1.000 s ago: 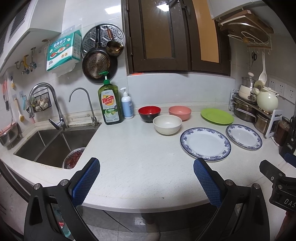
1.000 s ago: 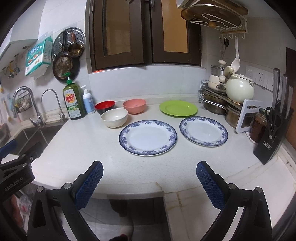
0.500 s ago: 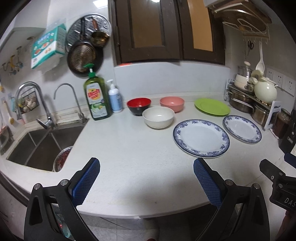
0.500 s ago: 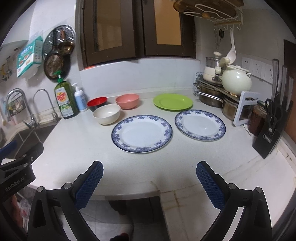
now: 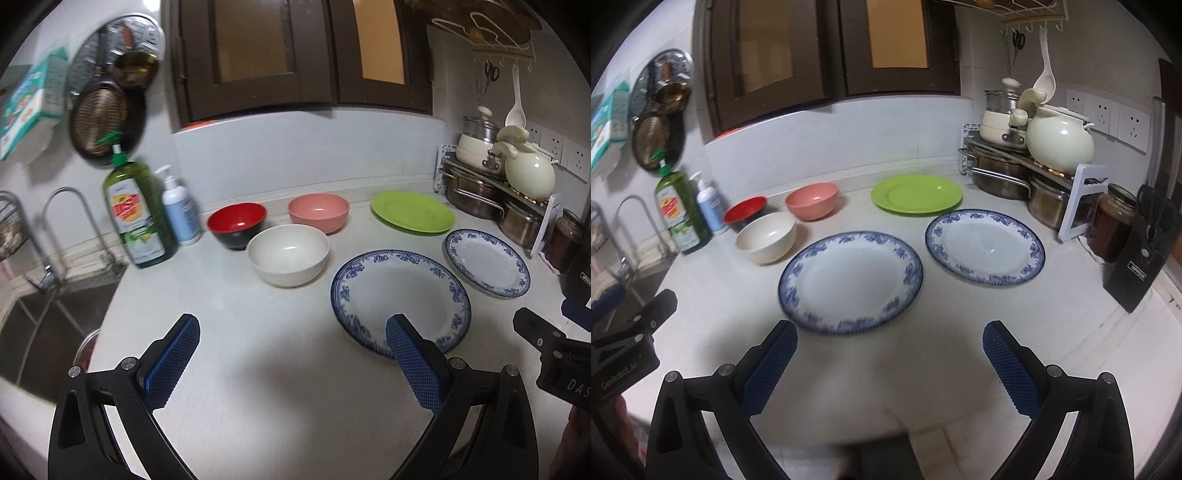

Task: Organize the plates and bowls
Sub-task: 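Reach both grippers to the larger blue-and-white plate and close on its rim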

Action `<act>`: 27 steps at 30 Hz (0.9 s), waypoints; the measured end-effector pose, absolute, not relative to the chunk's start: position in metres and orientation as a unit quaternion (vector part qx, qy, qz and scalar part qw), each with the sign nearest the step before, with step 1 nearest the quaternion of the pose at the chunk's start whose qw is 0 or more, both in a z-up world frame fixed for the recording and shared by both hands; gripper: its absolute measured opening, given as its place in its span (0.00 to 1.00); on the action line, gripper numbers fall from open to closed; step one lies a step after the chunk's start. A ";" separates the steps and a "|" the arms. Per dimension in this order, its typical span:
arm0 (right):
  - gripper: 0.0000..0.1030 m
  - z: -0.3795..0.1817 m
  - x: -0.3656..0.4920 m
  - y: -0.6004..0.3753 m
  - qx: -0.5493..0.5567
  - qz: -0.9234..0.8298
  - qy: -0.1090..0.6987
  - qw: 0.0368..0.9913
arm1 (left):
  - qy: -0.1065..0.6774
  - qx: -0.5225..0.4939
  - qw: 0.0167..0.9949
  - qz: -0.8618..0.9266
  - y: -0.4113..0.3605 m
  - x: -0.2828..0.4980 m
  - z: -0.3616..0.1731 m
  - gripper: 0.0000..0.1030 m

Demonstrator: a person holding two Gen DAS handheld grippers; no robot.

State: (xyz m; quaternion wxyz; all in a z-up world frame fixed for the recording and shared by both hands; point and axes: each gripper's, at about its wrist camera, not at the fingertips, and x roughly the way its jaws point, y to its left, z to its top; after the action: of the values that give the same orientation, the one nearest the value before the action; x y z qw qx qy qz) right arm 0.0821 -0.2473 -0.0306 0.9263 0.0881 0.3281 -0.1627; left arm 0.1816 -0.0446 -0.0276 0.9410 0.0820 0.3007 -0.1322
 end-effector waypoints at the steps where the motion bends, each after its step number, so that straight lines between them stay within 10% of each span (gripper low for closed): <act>1: 0.99 -0.032 0.090 -0.249 0.092 -0.167 0.329 0.925 | 0.305 0.083 0.938 -0.140 -0.047 0.191 -0.031 0.99; 27: 0.75 -0.122 0.222 -0.322 0.131 -0.159 0.423 0.882 | 0.425 0.089 0.886 -0.163 -0.131 0.317 -0.129 0.73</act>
State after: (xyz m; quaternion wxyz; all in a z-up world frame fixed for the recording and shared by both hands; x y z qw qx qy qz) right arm 0.2216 -0.3225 -0.1218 0.8825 0.1306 0.4230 -0.1589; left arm 0.3175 -0.1310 -0.1288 0.8860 0.0886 0.4247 -0.1635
